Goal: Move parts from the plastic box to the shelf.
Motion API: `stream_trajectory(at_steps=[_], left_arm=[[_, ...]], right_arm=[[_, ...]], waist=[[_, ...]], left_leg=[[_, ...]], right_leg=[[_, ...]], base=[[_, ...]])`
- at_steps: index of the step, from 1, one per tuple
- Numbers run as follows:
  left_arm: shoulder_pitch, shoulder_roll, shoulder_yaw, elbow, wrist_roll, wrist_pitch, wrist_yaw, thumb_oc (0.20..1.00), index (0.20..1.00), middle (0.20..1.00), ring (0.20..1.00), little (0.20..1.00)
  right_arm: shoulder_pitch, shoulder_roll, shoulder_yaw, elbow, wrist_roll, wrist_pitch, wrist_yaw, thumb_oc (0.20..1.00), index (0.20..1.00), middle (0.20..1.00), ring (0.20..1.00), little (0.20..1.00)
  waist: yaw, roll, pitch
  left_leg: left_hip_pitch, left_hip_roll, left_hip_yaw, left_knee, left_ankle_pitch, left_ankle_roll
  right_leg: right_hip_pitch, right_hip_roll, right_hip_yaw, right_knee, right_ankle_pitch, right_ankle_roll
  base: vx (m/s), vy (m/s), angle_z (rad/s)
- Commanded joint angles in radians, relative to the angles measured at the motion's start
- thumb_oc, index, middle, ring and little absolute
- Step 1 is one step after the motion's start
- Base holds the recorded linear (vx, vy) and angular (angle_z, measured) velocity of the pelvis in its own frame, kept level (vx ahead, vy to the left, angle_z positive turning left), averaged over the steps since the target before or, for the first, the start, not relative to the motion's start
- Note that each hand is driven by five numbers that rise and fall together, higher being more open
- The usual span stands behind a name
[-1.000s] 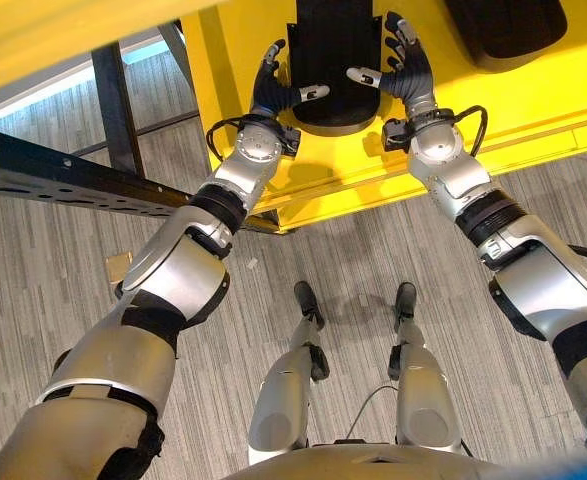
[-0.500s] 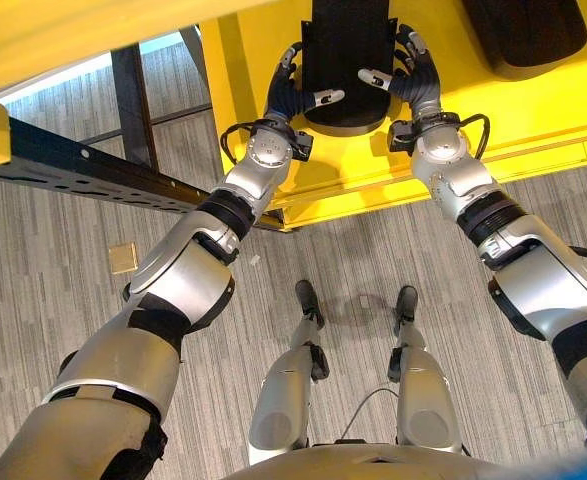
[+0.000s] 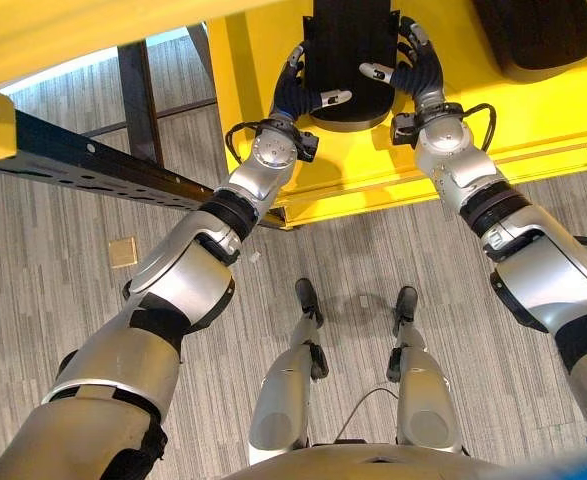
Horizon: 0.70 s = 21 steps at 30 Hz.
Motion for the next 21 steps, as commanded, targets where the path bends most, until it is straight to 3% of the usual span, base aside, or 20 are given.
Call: stream_trajectory(at_steps=[1, 21], left_arm=[[-0.113, -0.027, -0.025, 0.052, 0.023, -0.028, -0.014, 1.000, 1.000, 1.000, 1.000, 1.000], [-0.062, -0.041, -0.029, -0.039, -0.014, -0.063, -0.012, 1.000, 1.000, 1.000, 1.000, 1.000]], right_arm=[[-0.195, 0.038, 0.040, 0.057, 0.004, -0.031, 0.020, 1.000, 1.000, 1.000, 1.000, 1.000], [-0.241, 0.049, 0.099, 0.044, -0.048, -0.020, 0.026, 1.000, 1.000, 1.000, 1.000, 1.000]], waist=[[0.027, -0.064, 0.010], [0.052, -0.076, 0.013]], left_leg=[[0.081, 0.033, 0.026, 0.009, -0.029, -0.103], [0.070, 0.032, 0.006, 0.009, -0.030, -0.100]], right_leg=[[0.033, -0.039, 0.055, 0.126, -0.055, 0.052], [0.035, -0.033, 0.032, 0.129, -0.064, 0.048]], base=[[0.00, 0.000, 0.00], [0.00, -0.001, 0.01]])
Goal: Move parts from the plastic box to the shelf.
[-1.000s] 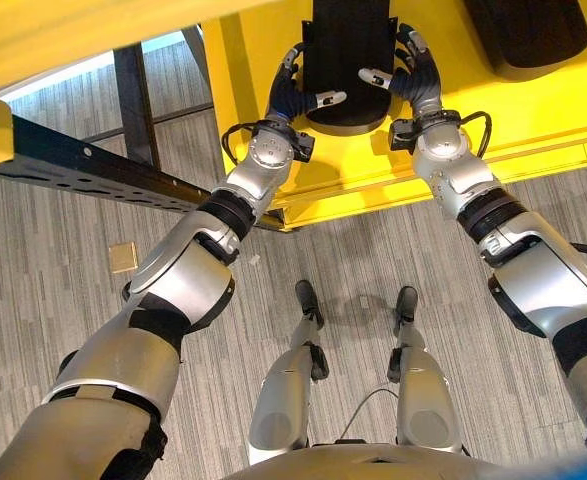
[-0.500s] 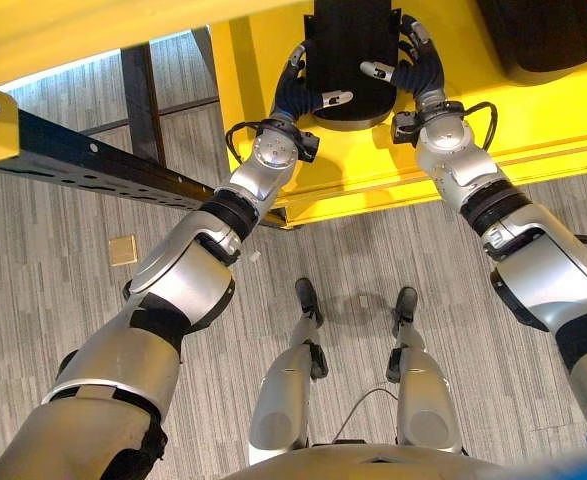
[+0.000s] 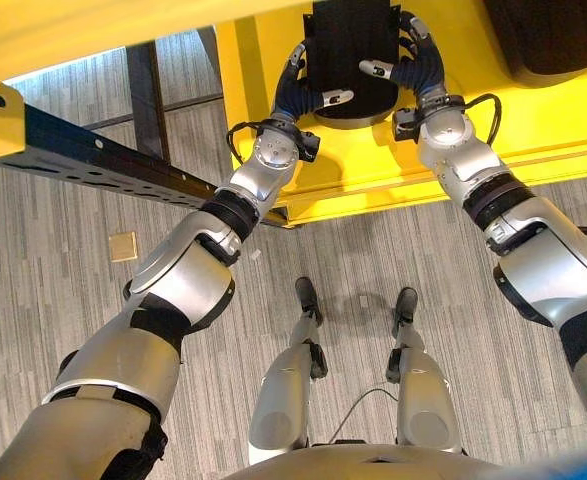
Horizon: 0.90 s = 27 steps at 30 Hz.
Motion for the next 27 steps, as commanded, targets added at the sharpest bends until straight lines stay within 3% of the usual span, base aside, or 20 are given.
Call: stream_trajectory(at_steps=[1, 16, 17, 19, 27], left_arm=[[-0.085, -0.044, -0.033, -0.004, -0.013, -0.047, -0.021, 1.000, 1.000, 1.000, 1.000, 1.000], [-0.046, -0.028, -0.020, -0.058, -0.029, -0.063, -0.016, 1.000, 1.000, 1.000, 1.000, 1.000], [-0.047, -0.027, -0.019, -0.058, -0.029, -0.063, -0.016, 1.000, 1.000, 1.000, 1.000, 1.000], [-0.048, -0.018, -0.017, -0.060, -0.028, -0.063, -0.012, 1.000, 1.000, 1.000, 1.000, 1.000], [-0.069, 0.026, -0.006, -0.058, -0.041, -0.071, -0.015, 1.000, 1.000, 1.000, 1.000, 1.000]], right_arm=[[-0.201, 0.062, 0.038, 0.014, -0.049, -0.037, 0.027, 1.000, 1.000, 1.000, 1.000, 1.000], [-0.199, 0.078, 0.043, -0.017, -0.071, -0.040, 0.028, 1.000, 1.000, 1.000, 1.000, 1.000], [-0.200, 0.078, 0.043, -0.017, -0.072, -0.040, 0.028, 1.000, 1.000, 1.000, 1.000, 1.000], [-0.199, 0.077, 0.040, -0.026, -0.076, -0.042, 0.023, 1.000, 1.000, 1.000, 1.000, 1.000], [-0.234, 0.026, 0.045, -0.054, -0.155, -0.032, 0.002, 1.000, 1.000, 1.000, 1.000, 1.000]], waist=[[0.046, -0.073, 0.016], [0.058, -0.075, 0.014], [0.059, -0.073, 0.017], [0.060, -0.076, 0.013], [0.062, -0.071, 0.005]], left_leg=[[0.077, 0.032, 0.025, 0.009, -0.031, -0.100], [0.088, 0.030, 0.016, 0.009, -0.035, -0.097], [0.079, 0.034, 0.026, 0.008, -0.017, -0.087], [0.090, 0.030, 0.016, 0.008, -0.036, -0.096], [0.097, 0.034, 0.027, 0.006, -0.022, -0.087]], right_leg=[[0.033, -0.035, 0.047, 0.130, -0.061, 0.046], [0.041, -0.033, 0.037, 0.138, -0.070, 0.043], [0.032, -0.031, 0.030, 0.136, -0.053, 0.033], [0.041, -0.033, 0.038, 0.141, -0.072, 0.042], [0.046, -0.030, 0.031, 0.138, -0.055, 0.036]], base=[[0.01, 0.002, 0.09], [0.00, 0.002, 0.03], [0.00, 0.004, 0.04], [0.03, 0.004, 0.06], [-0.03, 0.002, 0.02]])
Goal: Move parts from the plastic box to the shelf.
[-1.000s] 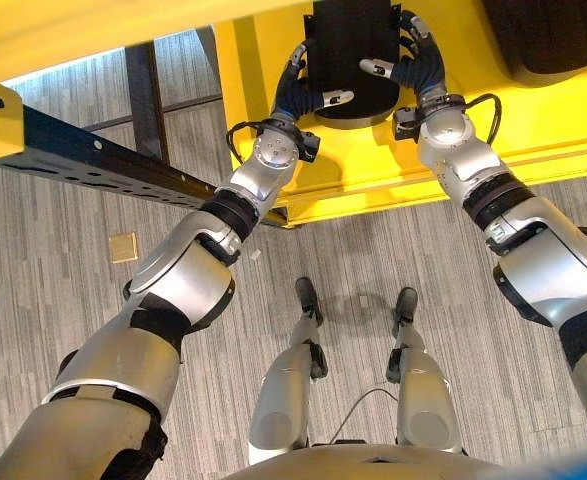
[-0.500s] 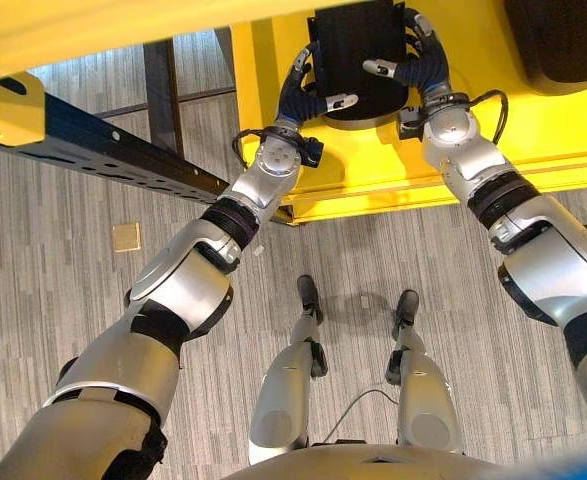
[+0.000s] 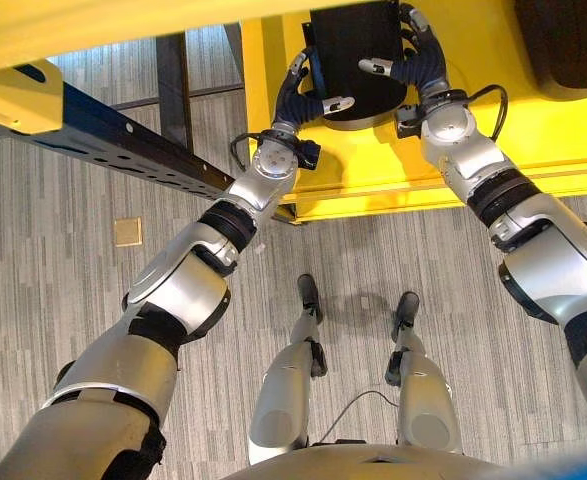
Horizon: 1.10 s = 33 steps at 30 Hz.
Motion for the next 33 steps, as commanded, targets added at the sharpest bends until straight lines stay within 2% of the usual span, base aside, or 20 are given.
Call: stream_trajectory(at_steps=[1, 6, 10, 19, 27, 33], left_arm=[[-0.107, 0.012, -0.005, -0.008, -0.005, -0.066, -0.012, 1.000, 1.000, 1.000, 1.000, 1.000], [-0.086, 0.047, 0.012, -0.058, -0.049, -0.092, -0.021, 1.000, 1.000, 1.000, 1.000, 1.000], [-0.031, 0.128, 0.044, -0.171, -0.029, -0.111, -0.016, 1.000, 1.000, 1.000, 1.000, 1.000], [0.015, 0.257, 0.103, -0.291, 0.017, -0.136, 0.004, 1.000, 1.000, 1.000, 1.000, 1.000], [0.170, 0.387, 0.207, -0.444, 0.094, -0.140, 0.010, 1.000, 1.000, 1.000, 1.000, 1.000], [0.348, 0.425, 0.306, -0.596, 0.175, -0.135, -0.009, 1.000, 1.000, 1.000, 1.000, 1.000]], right_arm=[[-0.199, 0.053, 0.023, -0.040, -0.071, -0.045, 0.004, 1.000, 1.000, 1.000, 1.000, 1.000], [-0.201, 0.027, 0.014, -0.088, -0.089, -0.046, -0.003, 1.000, 1.000, 1.000, 1.000, 1.000], [-0.182, -0.035, -0.012, -0.161, -0.130, -0.046, -0.013, 1.000, 1.000, 1.000, 1.000, 1.000], [-0.103, -0.124, -0.068, -0.264, -0.144, -0.057, -0.008, 1.000, 1.000, 1.000, 1.000, 1.000], [0.075, -0.201, -0.183, -0.477, -0.164, -0.085, 0.005, 1.000, 1.000, 1.000, 1.000, 1.000], [0.327, -0.210, -0.322, -0.705, -0.174, -0.112, 0.051, 1.000, 1.000, 1.000, 1.000, 1.000]], waist=[[0.034, -0.067, 0.004], [0.036, -0.071, -0.010], [0.042, -0.075, -0.025], [0.042, -0.077, -0.040], [0.035, -0.078, -0.055], [0.018, -0.084, -0.076]], left_leg=[[0.108, 0.035, 0.056, 0.006, -0.031, -0.093], [0.126, 0.033, 0.051, 0.005, -0.037, -0.093], [0.146, 0.031, 0.044, 0.005, -0.041, -0.093], [0.168, 0.029, 0.042, 0.005, -0.048, -0.091], [0.191, 0.027, 0.049, 0.005, -0.055, -0.087], [0.215, 0.030, 0.056, 0.005, -0.061, -0.092]], right_leg=[[0.035, -0.030, 0.060, 0.136, -0.047, 0.031], [0.053, -0.032, 0.058, 0.134, -0.049, 0.033], [0.075, -0.030, 0.052, 0.135, -0.057, 0.030], [0.092, -0.031, 0.049, 0.142, -0.064, 0.031], [0.109, -0.031, 0.056, 0.140, -0.064, 0.031], [0.136, -0.029, 0.051, 0.127, -0.062, 0.032]], base=[[0.00, 0.000, 0.00], [0.00, -0.001, 0.01], [0.00, -0.004, 0.03], [0.00, 0.000, 0.00], [-0.01, 0.005, -0.04], [-0.01, -0.012, -0.06]])
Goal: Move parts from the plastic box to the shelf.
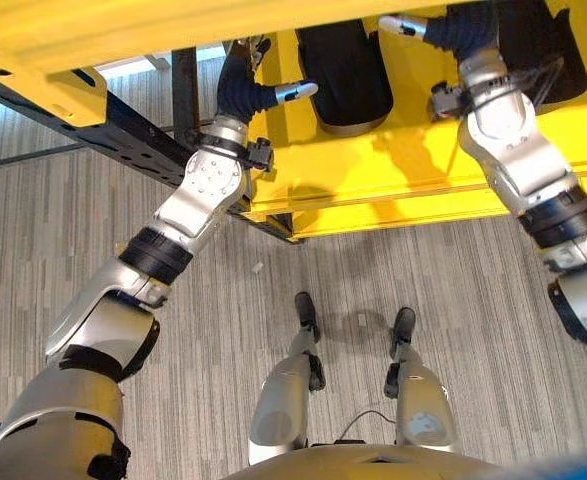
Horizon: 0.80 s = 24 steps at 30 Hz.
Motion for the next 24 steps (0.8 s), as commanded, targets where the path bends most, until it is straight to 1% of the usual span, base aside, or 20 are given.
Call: stream_trajectory(at_steps=[1, 3, 4, 6, 7, 11, 12, 13, 14, 17, 19, 20, 22, 24], left_arm=[[0.053, 0.115, 0.129, -0.007, 0.066, -0.049, -0.011, 1.000, 1.000, 1.000, 1.000, 1.000], [0.110, 0.106, 0.151, -0.045, 0.077, -0.045, -0.025, 1.000, 1.000, 1.000, 1.000, 1.000], [0.165, 0.101, 0.179, -0.073, 0.097, -0.046, -0.037, 1.000, 1.000, 1.000, 1.000, 1.000], [0.217, 0.087, 0.206, -0.100, 0.105, -0.046, -0.044, 1.000, 1.000, 1.000, 1.000, 1.000], [0.281, 0.071, 0.240, -0.138, 0.109, -0.051, -0.057, 1.000, 1.000, 1.000, 1.000, 1.000], [0.379, 0.034, 0.273, -0.197, 0.102, -0.060, -0.094, 1.000, 1.000, 1.000, 1.000, 1.000], [0.419, 0.013, 0.279, -0.225, 0.065, -0.069, -0.121, 1.000, 1.000, 1.000, 1.000, 1.000], [0.436, 0.007, 0.282, -0.240, 0.058, -0.067, -0.130, 1.000, 1.000, 1.000, 1.000, 1.000], [0.449, 0.002, 0.286, -0.249, 0.057, -0.068, -0.135, 1.000, 1.000, 1.000, 1.000, 1.000], [0.490, -0.027, 0.267, -0.307, 0.004, -0.076, -0.173, 1.000, 1.000, 1.000, 1.000, 1.000], [0.490, -0.037, 0.255, -0.343, -0.005, -0.085, -0.178, 1.000, 1.000, 1.000, 1.000, 1.000], [0.491, -0.040, 0.248, -0.351, -0.013, -0.087, -0.179, 1.000, 1.000, 1.000, 1.000, 1.000], [0.481, -0.041, 0.226, -0.386, -0.029, -0.094, -0.192, 1.000, 1.000, 1.000, 1.000, 1.000], [0.473, -0.043, 0.224, -0.394, -0.024, -0.100, -0.179, 1.000, 1.000, 1.000, 1.000, 1.000]], right_arm=[[0.058, 0.005, -0.074, -0.110, -0.026, -0.086, 0.036, 1.000, 1.000, 1.000, 1.000, 1.000], [0.129, 0.021, -0.110, -0.158, -0.021, -0.095, 0.053, 1.000, 1.000, 1.000, 1.000, 1.000], [0.193, 0.031, -0.139, -0.204, -0.022, -0.100, 0.073, 1.000, 1.000, 1.000, 1.000, 1.000], [0.239, 0.048, -0.162, -0.220, -0.026, -0.102, 0.079, 1.000, 1.000, 1.000, 1.000, 1.000], [0.274, 0.068, -0.172, -0.231, -0.028, -0.099, 0.089, 1.000, 1.000, 1.000, 1.000, 1.000], [0.303, 0.083, -0.186, -0.203, -0.050, -0.097, 0.088, 1.000, 1.000, 1.000, 1.000, 1.000], [0.306, 0.097, -0.188, -0.177, -0.047, -0.098, 0.088, 1.000, 1.000, 1.000, 1.000, 1.000], [0.307, 0.102, -0.189, -0.160, -0.050, -0.097, 0.085, 1.000, 1.000, 1.000, 1.000, 1.000], [0.304, 0.106, -0.189, -0.148, -0.051, -0.097, 0.083, 1.000, 1.000, 1.000, 1.000, 1.000], [0.250, 0.123, -0.177, -0.023, -0.054, -0.096, 0.059, 1.000, 1.000, 1.000, 1.000, 1.000], [0.168, 0.119, -0.165, 0.081, -0.045, -0.101, 0.034, 1.000, 1.000, 1.000, 1.000, 1.000], [0.148, 0.116, -0.164, 0.103, -0.047, -0.099, 0.024, 1.000, 1.000, 1.000, 1.000, 1.000], [0.068, 0.105, -0.159, 0.203, -0.033, -0.101, -0.008, 1.000, 1.000, 1.000, 1.000, 1.000], [0.017, 0.099, -0.160, 0.267, -0.021, -0.101, -0.021, 1.000, 1.000, 1.000, 1.000, 1.000]], waist=[[0.029, -0.080, -0.079], [0.022, -0.081, -0.087], [0.015, -0.082, -0.097], [0.012, -0.083, -0.104], [0.008, -0.084, -0.117], [0.008, -0.083, -0.139], [0.011, -0.081, -0.146], [0.012, -0.079, -0.149], [0.014, -0.078, -0.151], [0.029, -0.064, -0.156], [0.043, -0.051, -0.139], [0.048, -0.046, -0.134], [0.063, -0.023, -0.108], [0.073, -0.003, -0.087]], left_leg=[[0.101, 0.023, 0.050, 0.006, -0.054, -0.081], [0.113, 0.027, 0.056, 0.006, -0.056, -0.083], [0.130, 0.030, 0.063, 0.006, -0.060, -0.083], [0.139, 0.035, 0.067, 0.006, -0.060, -0.084], [0.149, 0.039, 0.074, 0.006, -0.061, -0.087], [0.161, 0.046, 0.076, 0.006, -0.060, -0.091], [0.166, 0.047, 0.075, 0.006, -0.060, -0.092], [0.167, 0.047, 0.073, 0.006, -0.060, -0.092], [0.168, 0.048, 0.073, 0.006, -0.059, -0.092], [0.168, 0.045, 0.062, 0.006, -0.057, -0.090], [0.157, 0.040, 0.054, 0.006, -0.052, -0.089], [0.151, 0.039, 0.053, 0.006, -0.050, -0.089], [0.135, 0.033, 0.046, 0.006, -0.044, -0.086], [0.125, 0.025, 0.042, 0.006, -0.044, -0.081]], right_leg=[[0.026, -0.034, 0.038, 0.127, -0.055, 0.035], [0.037, -0.031, 0.040, 0.120, -0.053, 0.036], [0.051, -0.027, 0.042, 0.112, -0.051, 0.038], [0.058, -0.024, 0.046, 0.105, -0.047, 0.039], [0.069, -0.021, 0.048, 0.093, -0.041, 0.040], [0.086, -0.016, 0.045, 0.080, -0.039, 0.038], [0.094, -0.015, 0.043, 0.078, -0.039, 0.037], [0.097, -0.015, 0.041, 0.077, -0.040, 0.036], [0.099, -0.015, 0.039, 0.077, -0.041, 0.034], [0.098, -0.017, 0.026, 0.096, -0.051, 0.028], [0.079, -0.024, 0.018, 0.120, -0.059, 0.026], [0.073, -0.025, 0.017, 0.124, -0.059, 0.025], [0.048, -0.034, 0.012, 0.152, -0.066, 0.021], [0.031, -0.043, 0.014, 0.168, -0.069, 0.022]], base=[[0.00, -0.009, -0.05], [0.01, -0.022, -0.09], [0.02, -0.031, -0.15], [0.01, -0.031, -0.18], [0.00, -0.047, -0.23], [0.01, -0.037, -0.11], [0.02, -0.038, 0.01], [0.01, -0.041, 0.00], [0.00, -0.037, 0.06], [0.01, -0.041, 0.09], [-0.04, -0.024, 0.20], [-0.06, -0.007, 0.24], [-0.03, -0.002, 0.21], [0.00, 0.009, 0.20]])
